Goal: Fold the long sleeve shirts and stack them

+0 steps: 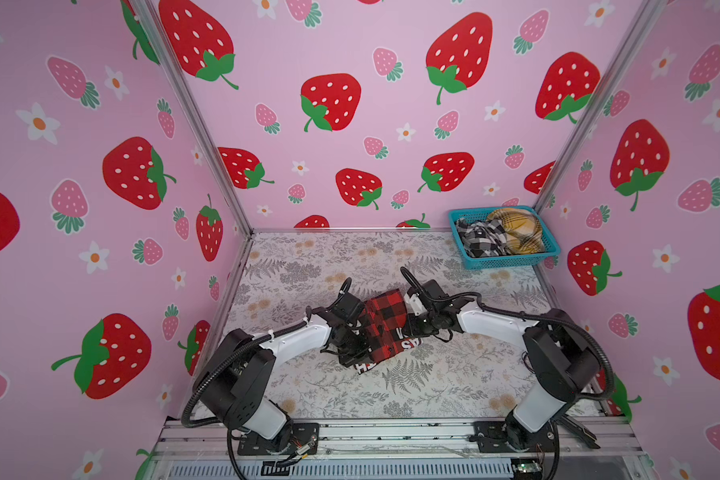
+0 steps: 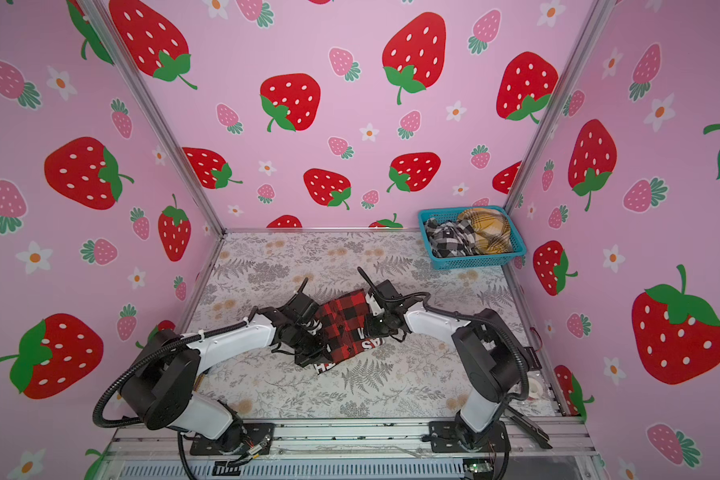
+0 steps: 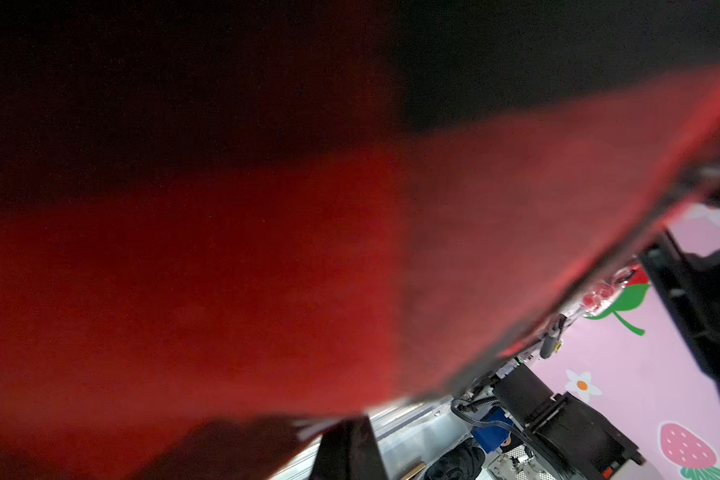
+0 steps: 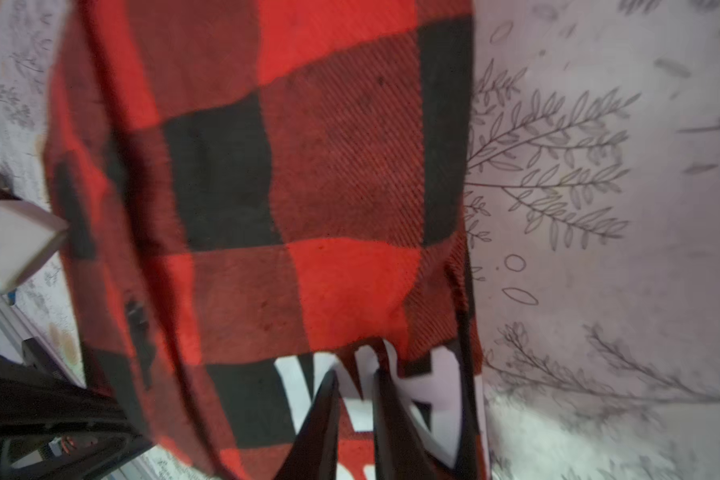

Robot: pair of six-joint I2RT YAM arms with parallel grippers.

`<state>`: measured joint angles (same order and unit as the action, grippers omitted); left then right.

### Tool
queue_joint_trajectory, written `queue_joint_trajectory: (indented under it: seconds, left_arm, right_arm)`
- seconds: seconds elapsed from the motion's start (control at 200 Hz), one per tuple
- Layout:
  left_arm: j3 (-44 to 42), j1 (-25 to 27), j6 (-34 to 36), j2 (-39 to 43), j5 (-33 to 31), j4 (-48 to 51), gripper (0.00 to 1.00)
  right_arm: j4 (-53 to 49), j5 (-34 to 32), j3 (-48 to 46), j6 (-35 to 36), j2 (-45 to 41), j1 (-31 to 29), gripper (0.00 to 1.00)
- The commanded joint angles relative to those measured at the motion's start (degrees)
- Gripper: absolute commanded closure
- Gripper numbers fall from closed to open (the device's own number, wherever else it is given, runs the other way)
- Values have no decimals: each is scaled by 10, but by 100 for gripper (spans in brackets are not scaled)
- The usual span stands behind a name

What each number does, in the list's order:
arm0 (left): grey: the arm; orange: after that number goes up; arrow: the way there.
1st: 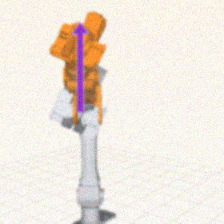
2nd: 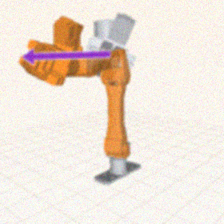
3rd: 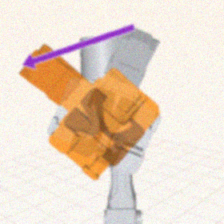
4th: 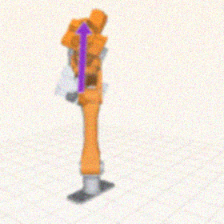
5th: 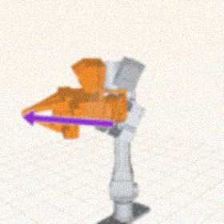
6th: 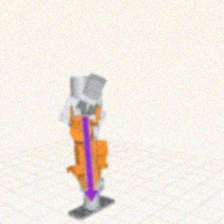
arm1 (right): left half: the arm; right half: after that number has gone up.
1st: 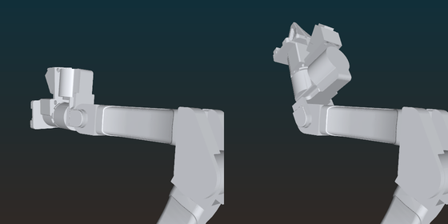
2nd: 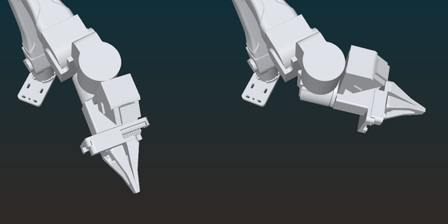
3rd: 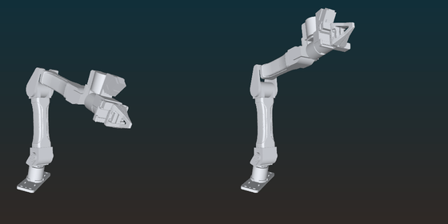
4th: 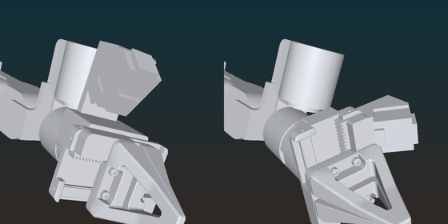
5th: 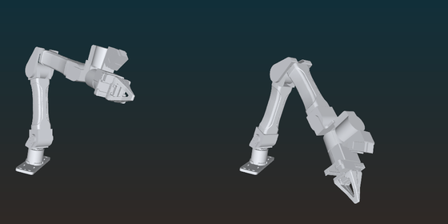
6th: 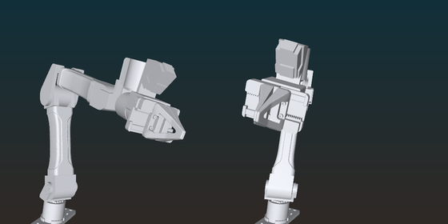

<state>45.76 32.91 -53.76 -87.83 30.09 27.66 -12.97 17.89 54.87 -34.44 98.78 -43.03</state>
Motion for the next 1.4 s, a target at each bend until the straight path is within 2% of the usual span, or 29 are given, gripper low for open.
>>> queue_joint_trajectory:
  seconds: [0.0, 0.145, 0.23, 0.375, 0.445, 0.575, 0.625, 0.65, 0.75, 0.871, 0.966, 1.026, 1.046, 1.081, 1.276, 1.396]
  left_arm:
    - [-28, -38, 13, -2, 3, 20, 100]
    - [-47, -82, 36, -8, -10, 26, 100]
    - [-49, -89, 44, -16, -8, 19, 100]
    - [-21, -109, 88, -20, -39, 71, 100]
    - [-8, -125, 103, 5, -41, 95, 100]
    - [53, -114, 99, 75, -61, 149, 100]
    - [79, -107, 90, 91, -64, 155, 95]
    - [89, -102, 83, 94, -64, 151, 89]
    - [120, -94, 69, 66, -51, 114, 86]
    - [157, -98, 63, -11, -35, 78, 93]
    - [183, -98, 66, -60, -45, 61, 93]
    - [192, -106, 68, -90, -53, 49, 93]
    - [195, -111, 68, -102, -54, 47, 98]
    - [198, -119, 67, -122, -53, 39, 99]
    - [224, -152, 81, -207, -50, 26, 100]
    - [225, -162, 89, -228, -55, 28, 100]
  right_arm:
    - [27, 17, -14, -34, 19, -2, 82]
    - [29, 27, -57, -70, -6, -17, 83]
    - [27, 22, -85, -93, -26, -36, 83]
    - [10, 0, -114, -125, -84, -58, 82]
    - [-23, -30, -102, -123, -108, -58, 79]
    - [-99, -100, -32, -90, -126, -58, 72]
    - [-105, -109, -4, -79, -124, -62, 69]
    - [-101, -109, 7, -74, -122, -64, 67]
    - [-80, -93, 51, -58, -92, -71, 66]
    - [-36, -68, 79, -54, -45, -74, 68]
    - [-13, -52, 105, -46, 1, -72, 71]
    - [-8, -45, 128, -39, 36, -69, 73]
    - [-9, -46, 137, -37, 51, -68, 74]
    - [-11, -47, 151, -33, 74, -65, 76]
    - [-4, -30, 197, -22, 169, -28, 77]
    - [-21, -11, 221, -13, 191, -19, 78]
